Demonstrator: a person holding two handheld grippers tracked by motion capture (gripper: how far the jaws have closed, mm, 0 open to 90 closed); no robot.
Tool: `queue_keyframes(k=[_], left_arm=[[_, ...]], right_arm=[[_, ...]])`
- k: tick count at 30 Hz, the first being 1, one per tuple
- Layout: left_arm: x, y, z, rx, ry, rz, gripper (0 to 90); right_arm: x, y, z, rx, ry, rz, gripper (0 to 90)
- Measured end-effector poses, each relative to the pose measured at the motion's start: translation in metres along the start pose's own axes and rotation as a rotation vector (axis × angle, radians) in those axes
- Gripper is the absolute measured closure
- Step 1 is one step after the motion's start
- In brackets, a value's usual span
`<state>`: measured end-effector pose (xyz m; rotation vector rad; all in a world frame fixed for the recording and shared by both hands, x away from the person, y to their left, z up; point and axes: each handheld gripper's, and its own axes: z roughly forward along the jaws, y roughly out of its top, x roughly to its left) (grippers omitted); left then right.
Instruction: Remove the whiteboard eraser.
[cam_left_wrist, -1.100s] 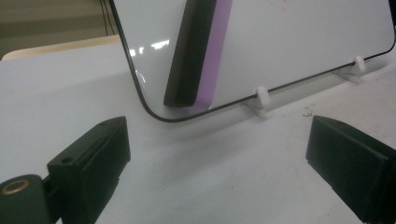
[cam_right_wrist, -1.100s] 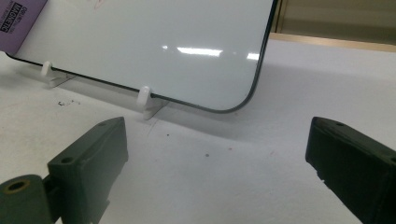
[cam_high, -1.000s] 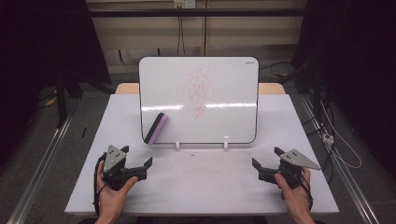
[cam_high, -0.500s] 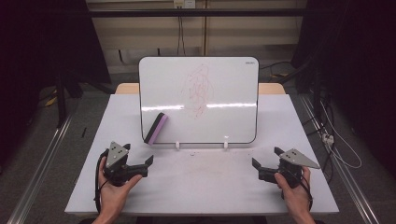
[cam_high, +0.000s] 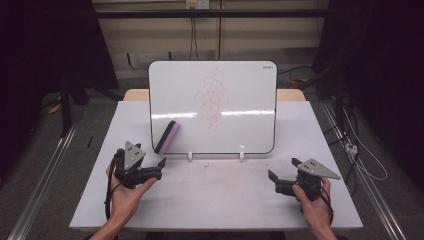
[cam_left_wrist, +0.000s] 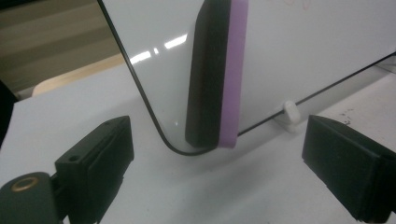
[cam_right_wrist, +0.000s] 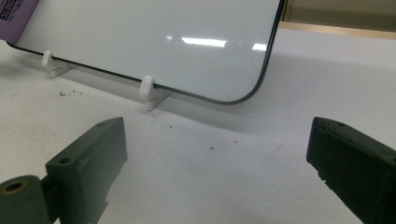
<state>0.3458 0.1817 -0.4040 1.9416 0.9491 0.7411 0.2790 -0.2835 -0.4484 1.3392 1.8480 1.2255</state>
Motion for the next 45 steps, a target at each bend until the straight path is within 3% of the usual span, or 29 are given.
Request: queue_keyframes(k=[4, 7, 11, 12, 17, 20, 27, 30, 31, 33, 37, 38, 42, 44, 45], left_arm=[[-0.001, 0.009, 0.008, -0.004, 0.005, 0.015, 9.6], [-0.004, 0.016, 0.015, -0.019, -0.002, 0.022, 15.9], [-0.008, 0.023, 0.02, -0.008, 0.004, 0.044, 15.7], [-0.009, 0.025, 0.024, 0.001, 0.019, 0.065, 17.2], [-0.006, 0.02, 0.029, 0.011, 0.025, 0.047, 22.2], [-0.004, 0.012, 0.03, 0.048, 0.002, 0.038, 26.9], [-0.002, 0.007, 0.03, 0.059, 0.015, 0.037, 39.5], [-0.002, 0.005, 0.031, 0.06, 0.006, 0.04, 45.7], [-0.003, 0.004, 0.033, 0.07, 0.0, 0.061, 47.5], [-0.003, 0.004, 0.033, 0.061, 0.013, 0.053, 47.9], [-0.003, 0.003, 0.037, 0.091, 0.002, 0.077, 54.4], [-0.004, 0.002, 0.037, 0.077, 0.0, 0.074, 55.7], [-0.005, 0.003, 0.04, 0.088, 0.017, 0.094, 58.2], [-0.005, 0.002, 0.041, 0.077, 0.018, 0.075, 60.1], [-0.004, 0.003, 0.041, 0.087, 0.02, 0.088, 60.2]], right_arm=[[0.001, 0.0, 0.001, 0.003, 0.003, 0.0, 4.9], [0.001, 0.0, 0.002, 0.004, 0.005, -0.003, 4.9], [-0.001, 0.0, 0.003, 0.008, 0.001, -0.001, 4.6], [-0.001, 0.0, 0.003, 0.012, 0.001, 0.003, 4.6], [0.0, 0.0, 0.003, 0.008, 0.004, 0.0, 4.6], [0.001, 0.0, 0.002, 0.006, 0.005, -0.003, 4.7], [0.002, 0.001, 0.001, 0.004, 0.012, -0.006, 4.7], [0.002, 0.0, 0.002, 0.008, 0.01, -0.005, 4.7], [0.002, 0.0, 0.002, 0.008, 0.009, -0.004, 4.7], [0.002, 0.0, 0.003, 0.009, 0.009, -0.004, 4.7], [0.003, 0.001, 0.002, 0.008, 0.008, -0.006, 4.7], [0.003, 0.001, 0.002, 0.009, 0.009, -0.006, 4.7], [0.002, 0.001, 0.003, 0.007, 0.01, -0.01, 4.7], [0.002, 0.0, 0.004, 0.009, 0.005, -0.009, 4.7], [0.002, 0.0, 0.003, 0.008, 0.006, -0.011, 4.7]])
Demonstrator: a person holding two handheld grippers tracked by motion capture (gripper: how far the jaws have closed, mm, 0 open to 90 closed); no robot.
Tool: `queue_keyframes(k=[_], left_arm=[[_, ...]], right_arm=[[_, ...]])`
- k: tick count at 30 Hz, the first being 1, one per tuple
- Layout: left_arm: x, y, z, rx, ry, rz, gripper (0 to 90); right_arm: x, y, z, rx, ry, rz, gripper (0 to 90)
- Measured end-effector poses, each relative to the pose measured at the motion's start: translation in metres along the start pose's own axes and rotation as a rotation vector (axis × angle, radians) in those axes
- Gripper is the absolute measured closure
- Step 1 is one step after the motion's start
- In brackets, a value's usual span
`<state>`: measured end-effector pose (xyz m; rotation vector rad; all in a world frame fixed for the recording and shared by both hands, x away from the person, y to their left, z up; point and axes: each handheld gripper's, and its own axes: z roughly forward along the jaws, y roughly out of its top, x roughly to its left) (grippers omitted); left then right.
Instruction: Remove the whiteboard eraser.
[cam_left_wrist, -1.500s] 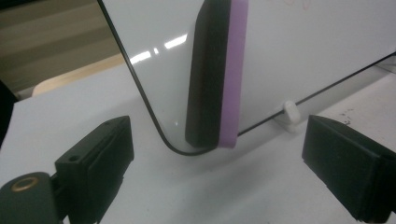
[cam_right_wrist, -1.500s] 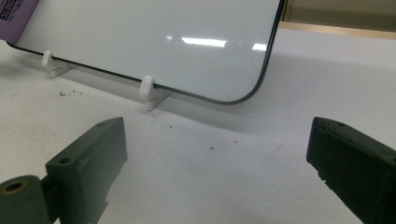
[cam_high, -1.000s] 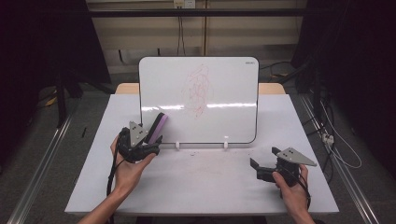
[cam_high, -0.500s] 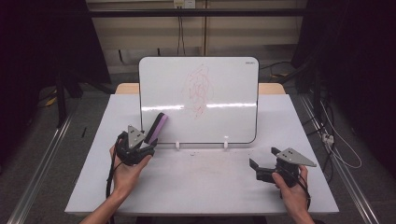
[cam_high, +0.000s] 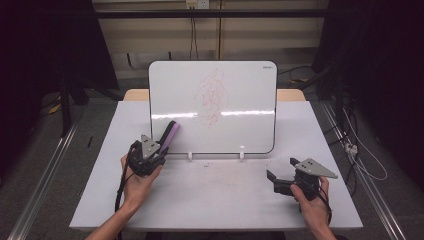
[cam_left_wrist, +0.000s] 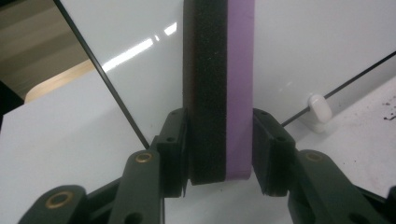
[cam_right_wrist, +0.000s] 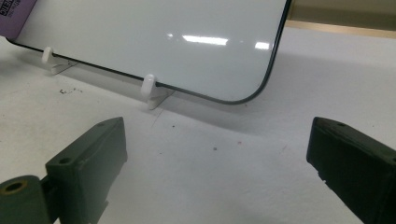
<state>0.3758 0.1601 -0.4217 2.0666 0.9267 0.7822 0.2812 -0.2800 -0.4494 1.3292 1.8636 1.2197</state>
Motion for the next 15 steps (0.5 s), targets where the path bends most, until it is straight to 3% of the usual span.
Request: queue_keyframes(k=[15], left_arm=[[0.0016, -0.0002, -0.0016, 0.007, -0.014, 0.001, 63.2]], right_arm=[[-0.0001, 0.0001, 0.0, -0.001, 0.006, 0.003, 4.7]])
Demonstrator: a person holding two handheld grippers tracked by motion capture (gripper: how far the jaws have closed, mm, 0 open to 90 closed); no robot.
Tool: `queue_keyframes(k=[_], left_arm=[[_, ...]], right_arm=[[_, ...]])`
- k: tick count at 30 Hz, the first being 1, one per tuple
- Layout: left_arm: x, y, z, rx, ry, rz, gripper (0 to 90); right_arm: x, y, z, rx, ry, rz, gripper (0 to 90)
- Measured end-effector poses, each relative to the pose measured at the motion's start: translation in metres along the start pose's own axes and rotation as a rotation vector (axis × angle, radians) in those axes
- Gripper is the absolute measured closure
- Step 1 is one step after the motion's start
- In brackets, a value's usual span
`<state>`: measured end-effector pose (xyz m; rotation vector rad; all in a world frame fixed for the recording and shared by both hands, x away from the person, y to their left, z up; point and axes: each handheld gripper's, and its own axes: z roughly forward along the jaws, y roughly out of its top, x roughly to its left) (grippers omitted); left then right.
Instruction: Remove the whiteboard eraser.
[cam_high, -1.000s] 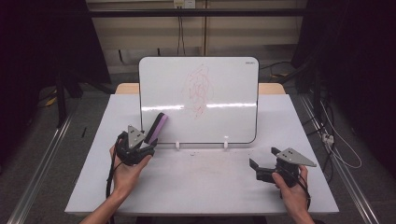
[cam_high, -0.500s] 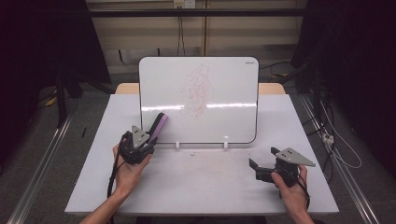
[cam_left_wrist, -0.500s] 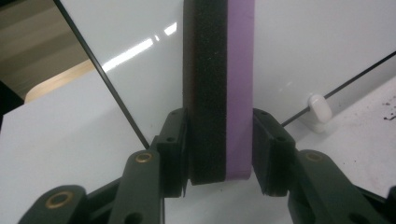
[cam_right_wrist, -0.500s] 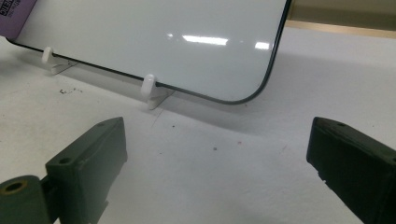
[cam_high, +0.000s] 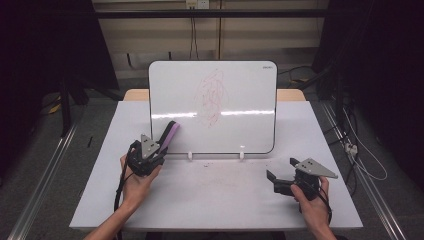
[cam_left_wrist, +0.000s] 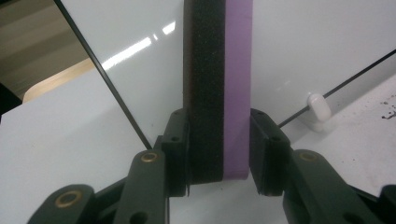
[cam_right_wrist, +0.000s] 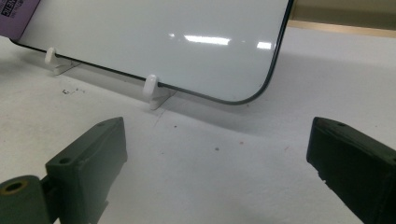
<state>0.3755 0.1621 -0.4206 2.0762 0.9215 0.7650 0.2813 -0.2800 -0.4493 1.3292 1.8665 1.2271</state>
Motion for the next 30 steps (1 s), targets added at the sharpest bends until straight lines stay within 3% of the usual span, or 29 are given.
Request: queue_keyframes(k=[5, 20, 30], left_arm=[[-0.002, 0.001, -0.006, -0.029, -0.008, 0.002, 63.5], [-0.006, 0.004, -0.016, -0.104, -0.067, -0.049, 63.4], [-0.011, 0.009, -0.02, -0.149, -0.117, -0.068, 63.4]], right_arm=[[0.0, 0.0, 0.0, 0.0, 0.003, 0.001, 4.7], [0.002, -0.001, 0.001, -0.011, -0.002, 0.015, 4.2], [0.012, 0.0, 0.003, -0.043, 0.033, 0.005, 4.1]])
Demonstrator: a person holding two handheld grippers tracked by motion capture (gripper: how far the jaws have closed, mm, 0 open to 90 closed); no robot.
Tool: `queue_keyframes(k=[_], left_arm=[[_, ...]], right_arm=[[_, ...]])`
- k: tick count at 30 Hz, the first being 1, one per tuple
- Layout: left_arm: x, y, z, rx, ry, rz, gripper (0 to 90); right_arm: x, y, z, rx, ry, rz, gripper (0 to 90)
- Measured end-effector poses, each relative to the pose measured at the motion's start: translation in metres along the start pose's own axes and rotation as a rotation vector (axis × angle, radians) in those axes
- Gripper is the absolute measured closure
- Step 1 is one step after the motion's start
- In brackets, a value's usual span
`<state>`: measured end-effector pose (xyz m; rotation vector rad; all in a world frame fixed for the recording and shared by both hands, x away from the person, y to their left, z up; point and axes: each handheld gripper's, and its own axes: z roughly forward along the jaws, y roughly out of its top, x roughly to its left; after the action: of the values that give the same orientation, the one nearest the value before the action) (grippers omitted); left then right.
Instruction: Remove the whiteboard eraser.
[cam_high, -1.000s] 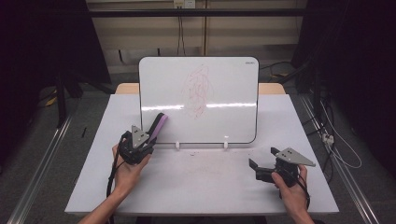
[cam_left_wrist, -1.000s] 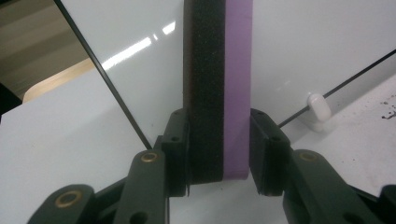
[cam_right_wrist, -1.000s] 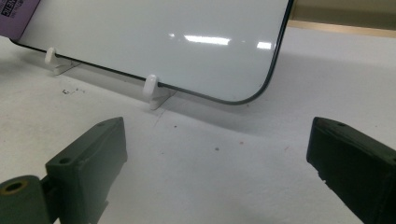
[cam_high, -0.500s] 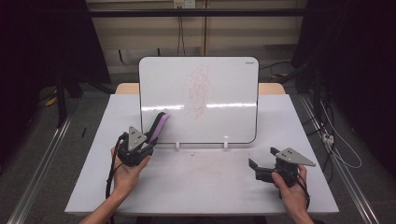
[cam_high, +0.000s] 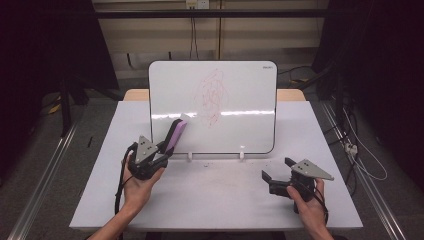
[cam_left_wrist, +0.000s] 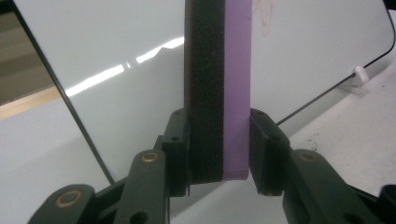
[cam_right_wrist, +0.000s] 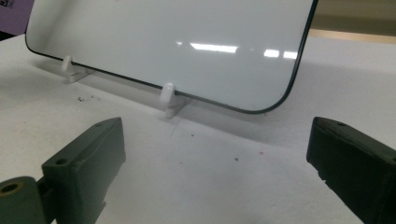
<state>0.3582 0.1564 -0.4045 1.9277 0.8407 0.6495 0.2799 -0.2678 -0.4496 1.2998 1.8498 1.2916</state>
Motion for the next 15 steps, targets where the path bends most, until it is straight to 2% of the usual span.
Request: queue_keyframes(k=[3, 9, 15], left_arm=[[-0.004, 0.003, 0.0, -0.008, -0.02, -0.007, 63.4], [-0.008, 0.006, 0.0, -0.024, -0.032, -0.014, 63.4], [-0.013, 0.007, 0.001, -0.033, -0.065, -0.03, 63.3]], right_arm=[[0.001, 0.001, -0.001, -0.027, 0.003, 0.007, 4.1], [0.003, 0.0, 0.001, -0.038, 0.012, -0.007, 4.1], [0.007, 0.003, 0.003, -0.055, 0.034, -0.014, 4.5]])
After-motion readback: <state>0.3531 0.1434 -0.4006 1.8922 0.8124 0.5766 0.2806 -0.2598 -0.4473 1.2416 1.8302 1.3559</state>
